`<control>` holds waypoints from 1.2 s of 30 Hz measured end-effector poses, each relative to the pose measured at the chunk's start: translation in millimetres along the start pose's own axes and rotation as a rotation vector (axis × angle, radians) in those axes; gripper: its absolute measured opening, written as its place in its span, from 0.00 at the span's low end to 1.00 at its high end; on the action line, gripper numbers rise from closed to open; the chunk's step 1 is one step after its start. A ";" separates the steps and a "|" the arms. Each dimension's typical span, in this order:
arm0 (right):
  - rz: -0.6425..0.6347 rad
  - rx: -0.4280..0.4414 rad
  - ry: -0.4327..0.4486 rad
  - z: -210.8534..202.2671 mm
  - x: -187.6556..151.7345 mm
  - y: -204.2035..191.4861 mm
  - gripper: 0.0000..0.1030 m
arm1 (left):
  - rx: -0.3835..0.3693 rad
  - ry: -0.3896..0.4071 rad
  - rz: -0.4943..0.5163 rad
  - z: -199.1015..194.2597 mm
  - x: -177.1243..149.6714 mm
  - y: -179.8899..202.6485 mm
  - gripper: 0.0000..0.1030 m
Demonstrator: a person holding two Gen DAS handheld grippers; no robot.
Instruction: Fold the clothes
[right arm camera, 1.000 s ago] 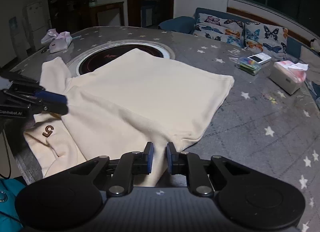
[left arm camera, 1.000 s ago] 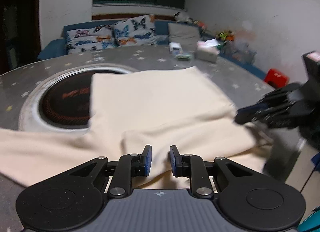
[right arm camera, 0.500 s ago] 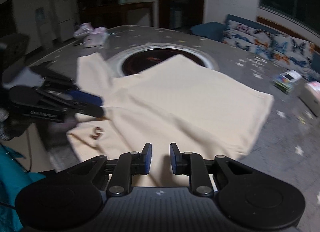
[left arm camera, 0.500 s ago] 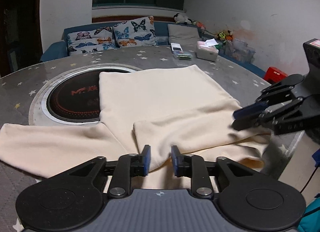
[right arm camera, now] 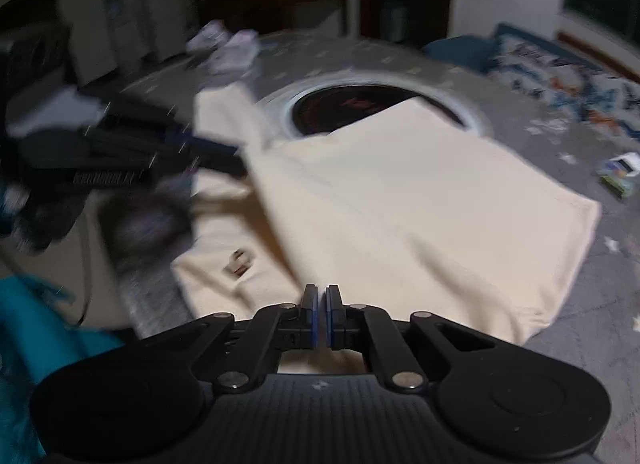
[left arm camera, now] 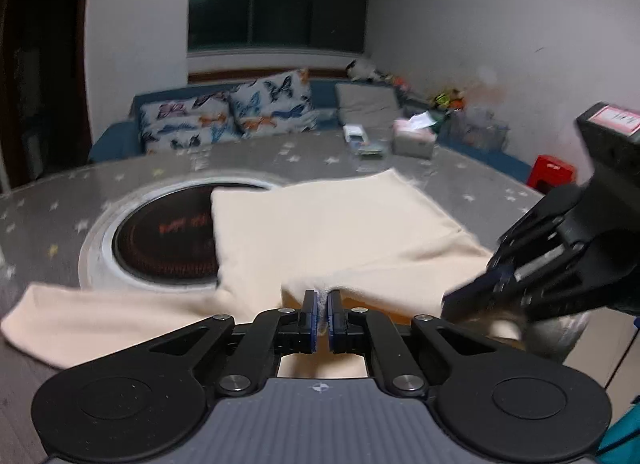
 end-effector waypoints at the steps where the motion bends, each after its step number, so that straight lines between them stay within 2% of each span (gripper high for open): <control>1: -0.013 0.000 -0.002 0.0 0.5 -1.6 0.10 | 0.010 -0.017 -0.005 1.5 -2.7 -2.8 0.12; 4: -0.012 0.008 0.012 -0.7 9.9 -3.1 0.11 | 0.049 -0.056 -0.034 1.7 -11.8 -15.1 0.18; 6: -0.001 0.003 0.035 -1.0 20.0 -1.3 0.11 | 0.071 -0.043 -0.053 -6.5 -13.7 -23.6 0.31; 8: 0.017 -0.001 0.051 2.7 30.4 0.5 0.11 | 0.111 -0.025 -0.074 -15.0 -12.4 -34.1 0.38; 11: 0.018 0.008 0.067 16.0 45.4 -3.9 0.11 | 0.184 -0.003 -0.132 -29.3 -11.6 -56.3 0.38; 13: -0.009 0.047 0.075 19.9 52.4 -14.3 0.11 | 0.216 0.008 -0.157 -38.5 -12.4 -66.2 0.39; 14: -0.034 0.065 0.082 19.5 54.8 -21.5 0.13 | 0.229 0.012 -0.164 -42.7 -13.2 -69.8 0.41; 15: -0.061 0.081 0.088 19.2 56.9 -28.6 0.23 | 0.238 0.016 -0.169 -45.8 -14.0 -72.6 0.42; 17: -0.134 0.097 0.096 19.1 58.1 -42.8 0.36 | 0.248 0.018 -0.176 -48.8 -16.1 -77.3 0.44; 18: -0.173 0.090 0.095 21.2 57.2 -49.0 0.37 | 0.253 0.018 -0.180 -50.0 -17.2 -79.6 0.47; 22: -0.273 0.033 0.088 36.9 55.9 -65.4 0.34 | 0.270 0.020 -0.216 -50.0 -21.3 -88.0 0.48; 23: -0.289 0.019 0.086 41.0 56.0 -68.4 0.30 | 0.273 0.025 -0.225 -51.1 -21.7 -90.1 0.48; 24: -0.282 0.018 0.084 43.4 57.2 -69.1 0.17 | 0.277 0.029 -0.235 -52.1 -22.0 -92.8 0.48; 26: -0.248 0.007 0.110 41.4 63.1 -66.9 0.06 | 0.291 0.036 -0.257 -53.1 -22.5 -99.0 0.48; 32: -0.009 -0.054 0.231 16.4 85.6 -34.8 0.04 | 0.374 0.055 -0.336 -60.3 -26.7 -127.0 0.48; 34: 0.012 -0.018 0.190 23.5 80.1 -39.2 0.06 | 0.411 0.068 -0.378 -63.4 -27.1 -140.0 0.48; 36: 0.010 0.035 0.140 31.6 71.8 -49.0 0.12 | 0.447 0.079 -0.410 -66.1 -27.5 -151.2 0.49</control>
Point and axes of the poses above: each gripper's, at about its wrist camera, not at the fingertips, and z roughly the way its jaws point, y to its right, x to its top, the point moved 8 cm from there along z, roughly the way its jaws point, and after that the axes turned 13 degrees about -x, right-handed, at the moved point
